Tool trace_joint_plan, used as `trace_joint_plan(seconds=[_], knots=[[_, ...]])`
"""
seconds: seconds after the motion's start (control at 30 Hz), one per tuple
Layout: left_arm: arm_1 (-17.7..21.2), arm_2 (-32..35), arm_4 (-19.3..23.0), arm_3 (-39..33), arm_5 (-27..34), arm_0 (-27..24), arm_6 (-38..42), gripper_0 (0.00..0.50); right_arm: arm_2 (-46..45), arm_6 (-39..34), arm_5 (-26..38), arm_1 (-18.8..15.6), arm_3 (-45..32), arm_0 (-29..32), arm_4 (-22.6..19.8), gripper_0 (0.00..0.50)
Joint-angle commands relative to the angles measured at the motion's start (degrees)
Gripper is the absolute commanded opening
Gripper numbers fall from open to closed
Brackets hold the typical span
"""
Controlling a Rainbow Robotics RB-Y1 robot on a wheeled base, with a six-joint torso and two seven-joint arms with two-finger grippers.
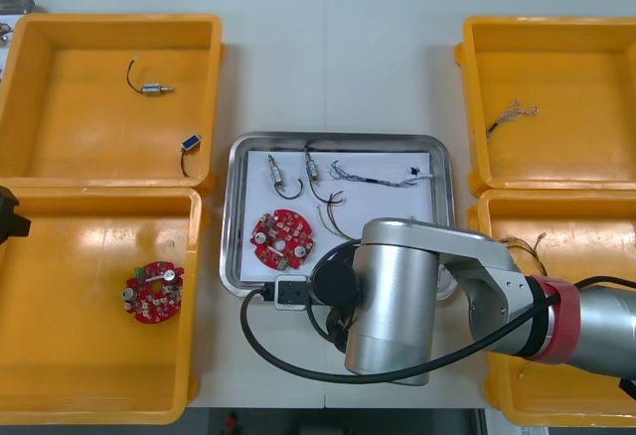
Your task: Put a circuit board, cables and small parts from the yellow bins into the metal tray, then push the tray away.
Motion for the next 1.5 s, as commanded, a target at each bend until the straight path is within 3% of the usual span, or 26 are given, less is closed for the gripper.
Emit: trace_joint_plan(seconds=[0.03, 0.6, 0.9, 1.03, 1.5], knots=[[-0.5, 1.5, 0.5, -1.6, 0.4, 1.0, 7.8, 0.500, 0.8, -2.0, -0.3, 1.3, -0.6, 0.1, 0.8, 0.000], [-0.5, 1.4, 0.8, -1.6, 0.4, 1.0, 7.7, 0.500, 0.8, -3.1, -0.3, 0.1, -0.5, -2.3, 5.5, 0.000], [-0.5, 1.4, 0.8, -1.6, 0.4, 1.0, 7.7, 0.500, 0.8, -2.6, -0.4, -0.3, -0.2, -5.4, 5.2, 0.000], [-0.5, 1.4, 0.8, -1.6, 0.4, 1.0, 7.7, 0.500, 0.8, -2.5, -1.6, -0.3, 1.6, -7.6, 2.9, 0.000], [-0.5, 1.4, 0.8, -1.6, 0.4, 1.0, 7.7, 0.500, 0.8, -0.9, -5.9, -0.5, 7.1, -12.3, 3.0, 0.000]])
